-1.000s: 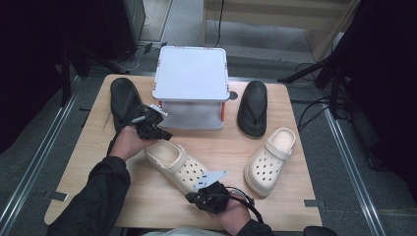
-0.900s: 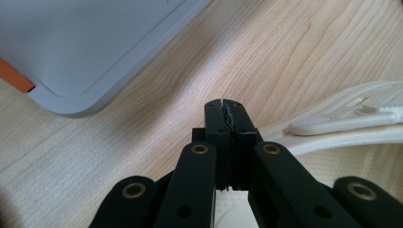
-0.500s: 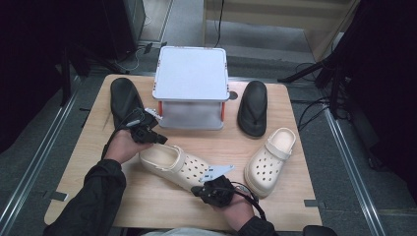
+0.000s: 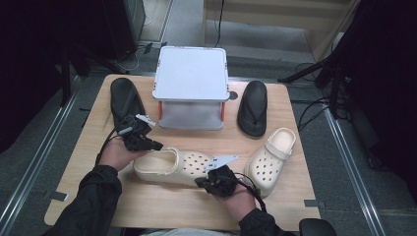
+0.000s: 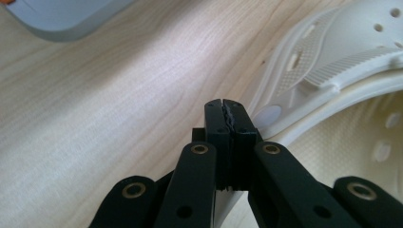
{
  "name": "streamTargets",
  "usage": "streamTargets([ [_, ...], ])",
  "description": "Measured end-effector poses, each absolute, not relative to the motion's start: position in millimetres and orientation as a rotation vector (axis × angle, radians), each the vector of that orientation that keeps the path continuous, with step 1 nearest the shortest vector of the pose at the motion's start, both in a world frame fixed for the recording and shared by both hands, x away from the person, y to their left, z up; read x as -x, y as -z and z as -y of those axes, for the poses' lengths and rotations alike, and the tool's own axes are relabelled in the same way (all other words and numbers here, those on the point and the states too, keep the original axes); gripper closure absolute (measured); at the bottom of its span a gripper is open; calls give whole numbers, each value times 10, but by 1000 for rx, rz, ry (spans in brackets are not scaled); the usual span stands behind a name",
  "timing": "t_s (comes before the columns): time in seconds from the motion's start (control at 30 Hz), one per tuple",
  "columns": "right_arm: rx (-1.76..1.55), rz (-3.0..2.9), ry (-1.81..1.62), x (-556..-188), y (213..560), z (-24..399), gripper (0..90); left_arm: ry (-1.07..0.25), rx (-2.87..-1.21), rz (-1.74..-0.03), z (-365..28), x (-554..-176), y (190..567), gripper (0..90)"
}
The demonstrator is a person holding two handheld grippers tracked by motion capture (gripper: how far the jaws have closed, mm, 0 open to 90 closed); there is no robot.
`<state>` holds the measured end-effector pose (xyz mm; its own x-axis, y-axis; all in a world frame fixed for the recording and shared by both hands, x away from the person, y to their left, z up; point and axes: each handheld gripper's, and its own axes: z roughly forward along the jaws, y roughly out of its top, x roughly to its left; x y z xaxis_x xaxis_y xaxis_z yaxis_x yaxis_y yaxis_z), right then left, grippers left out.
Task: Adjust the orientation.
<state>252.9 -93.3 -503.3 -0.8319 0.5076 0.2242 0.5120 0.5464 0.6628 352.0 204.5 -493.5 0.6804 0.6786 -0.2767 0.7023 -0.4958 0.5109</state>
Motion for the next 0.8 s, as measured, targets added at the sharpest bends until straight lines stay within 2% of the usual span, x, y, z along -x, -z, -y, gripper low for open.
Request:
streamTargets([
  [0.8,931,2765,1158,-2852,5027,837,900,39,-2241,-1157,-2123,-3040,4933,900],
])
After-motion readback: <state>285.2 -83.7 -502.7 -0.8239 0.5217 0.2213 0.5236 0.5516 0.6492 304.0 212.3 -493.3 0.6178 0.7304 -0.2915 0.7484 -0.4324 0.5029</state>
